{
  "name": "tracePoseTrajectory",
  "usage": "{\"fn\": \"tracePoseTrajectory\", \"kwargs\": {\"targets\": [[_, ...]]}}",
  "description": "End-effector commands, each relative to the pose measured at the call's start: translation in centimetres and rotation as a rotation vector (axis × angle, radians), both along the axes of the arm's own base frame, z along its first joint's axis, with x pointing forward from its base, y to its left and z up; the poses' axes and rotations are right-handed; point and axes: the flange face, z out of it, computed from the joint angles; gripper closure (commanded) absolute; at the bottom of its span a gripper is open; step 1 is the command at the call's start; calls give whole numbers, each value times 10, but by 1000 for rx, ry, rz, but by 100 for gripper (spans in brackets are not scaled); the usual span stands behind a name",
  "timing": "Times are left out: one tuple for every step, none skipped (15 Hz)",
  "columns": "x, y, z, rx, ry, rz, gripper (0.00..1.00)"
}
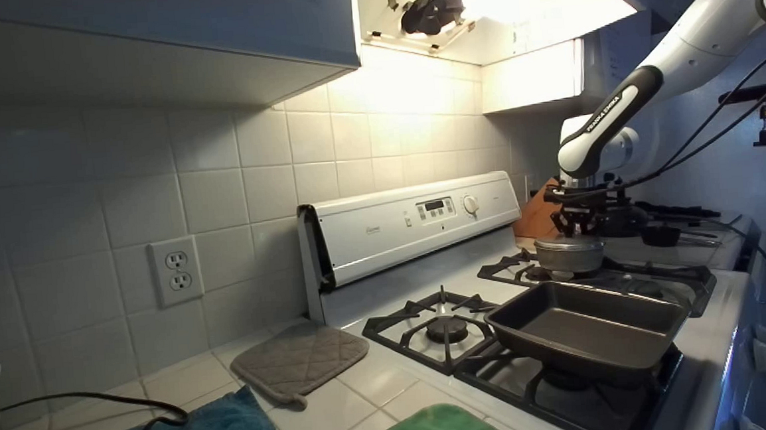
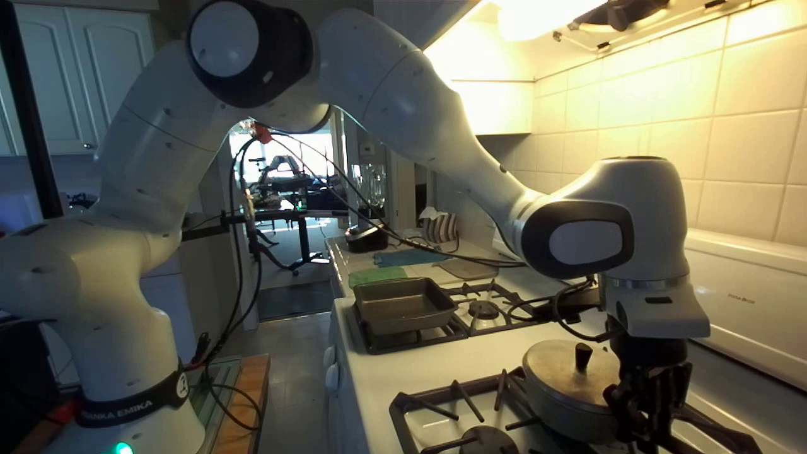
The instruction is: Put the metal lid on the metal pot the move it forward
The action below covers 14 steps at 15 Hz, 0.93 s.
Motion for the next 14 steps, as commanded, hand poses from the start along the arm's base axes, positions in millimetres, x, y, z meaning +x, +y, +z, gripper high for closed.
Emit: {"fn": "tracePoseTrajectory", "kwargs": {"targets": [[16,-4,-1,-23,4,-55,94],[17,-5,-1,-22,6,-62,94],[18,-5,1,-23,4,-69,94],[20,-5,3,-26,-3,-75,94],[23,-6,5,-31,-10,-81,94],[25,-7,7,-33,-15,-87,94],[27,-8,7,-36,-20,-95,94],[29,-10,8,-39,-25,-101,94],[31,-10,9,-41,-28,-106,94],[32,-11,9,-45,-32,-111,94],[34,-12,9,-47,-33,-115,94],[35,-12,9,-50,-35,-119,94],[36,-13,8,-51,-37,-124,94],[37,-14,8,-52,-37,-128,94]]}}
